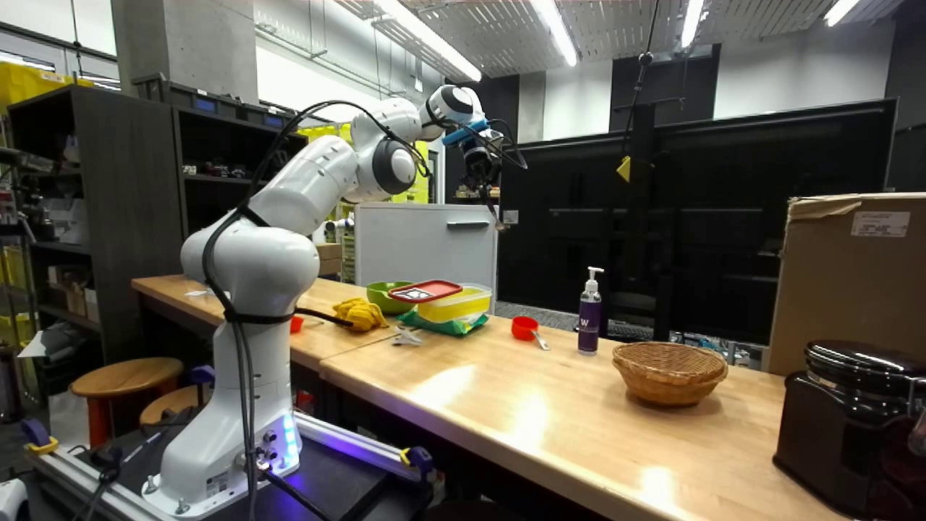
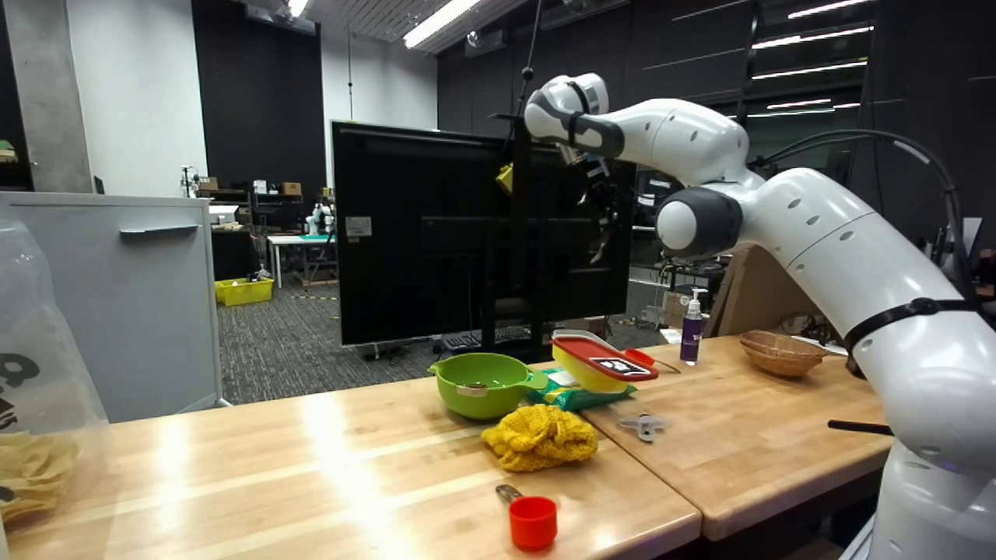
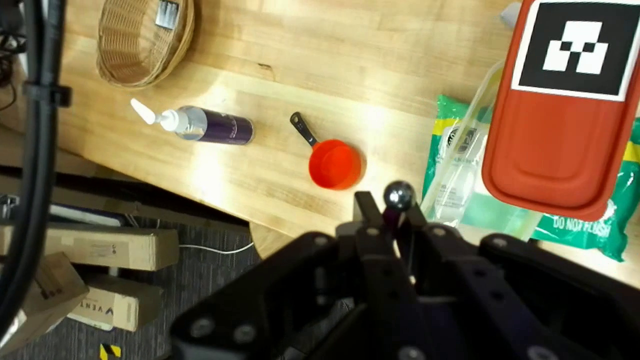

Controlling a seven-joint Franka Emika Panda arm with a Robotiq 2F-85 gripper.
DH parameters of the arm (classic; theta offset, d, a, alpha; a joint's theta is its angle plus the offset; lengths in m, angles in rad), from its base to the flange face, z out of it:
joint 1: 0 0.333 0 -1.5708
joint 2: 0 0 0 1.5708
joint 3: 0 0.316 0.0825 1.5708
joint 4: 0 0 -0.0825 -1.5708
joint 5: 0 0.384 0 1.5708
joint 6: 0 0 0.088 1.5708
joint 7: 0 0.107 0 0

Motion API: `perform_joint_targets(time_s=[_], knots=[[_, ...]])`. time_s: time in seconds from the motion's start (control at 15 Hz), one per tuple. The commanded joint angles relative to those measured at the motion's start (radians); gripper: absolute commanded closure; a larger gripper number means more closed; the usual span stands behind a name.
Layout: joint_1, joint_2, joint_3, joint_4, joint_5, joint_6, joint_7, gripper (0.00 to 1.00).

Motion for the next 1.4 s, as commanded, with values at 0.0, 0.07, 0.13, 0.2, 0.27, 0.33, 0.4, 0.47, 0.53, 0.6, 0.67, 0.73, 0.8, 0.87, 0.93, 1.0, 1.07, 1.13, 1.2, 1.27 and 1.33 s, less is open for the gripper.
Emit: perform_joint_targets(time_s=[0.0, 0.07, 0.13, 0.2, 0.27, 0.33, 0.4, 0.47, 0.53, 0.6, 0.67, 0.73, 0.8, 0.87, 0.93, 1.0, 1.07, 1.13, 1.2, 1.27, 1.33], knots=[[-0.107, -0.067, 0.047, -0.022, 0.1, -0.028, 0.125, 0.97], [-0.137, -0.077, 0.054, -0.022, 0.126, -0.037, 0.16, 0.97], [-0.167, -0.086, 0.063, -0.021, 0.156, -0.044, 0.195, 0.97], [-0.196, -0.094, 0.072, -0.02, 0.187, -0.051, 0.233, 0.97], [-0.222, -0.1, 0.08, -0.02, 0.216, -0.055, 0.272, 0.97], [-0.248, -0.104, 0.089, -0.02, 0.249, -0.056, 0.312, 0.97], [-0.274, -0.107, 0.1, -0.02, 0.283, -0.052, 0.346, 0.97], [-0.296, -0.11, 0.106, -0.019, 0.309, -0.045, 0.367, 0.97], [-0.319, -0.111, 0.116, -0.021, 0.341, -0.041, 0.396, 0.97], [-0.341, -0.112, 0.123, -0.024, 0.368, -0.043, 0.421, 0.97], [-0.36, -0.113, 0.129, -0.029, 0.392, -0.052, 0.442, 0.97], [-0.379, -0.114, 0.136, -0.033, 0.416, -0.055, 0.464, 0.97], [-0.399, -0.113, 0.142, -0.037, 0.441, -0.055, 0.488, 0.97], [-0.419, -0.108, 0.148, -0.034, 0.464, -0.059, 0.507, 0.97], [-0.438, -0.09, 0.151, -0.01, 0.484, -0.072, 0.525, 0.97], [-0.456, -0.077, 0.153, 0.005, 0.5, -0.082, 0.536, 0.97], [-0.473, -0.073, 0.157, 0.003, 0.516, -0.087, 0.544, 0.97], [-0.486, -0.068, 0.154, 0.002, 0.52, -0.091, 0.545, 0.97], [-0.495, -0.061, 0.148, 0.007, 0.515, -0.093, 0.542, 0.97], [-0.497, -0.052, 0.136, 0.018, 0.494, -0.08, 0.53, 0.97], [-0.5, -0.044, 0.124, 0.024, 0.472, -0.064, 0.514, 0.97]])
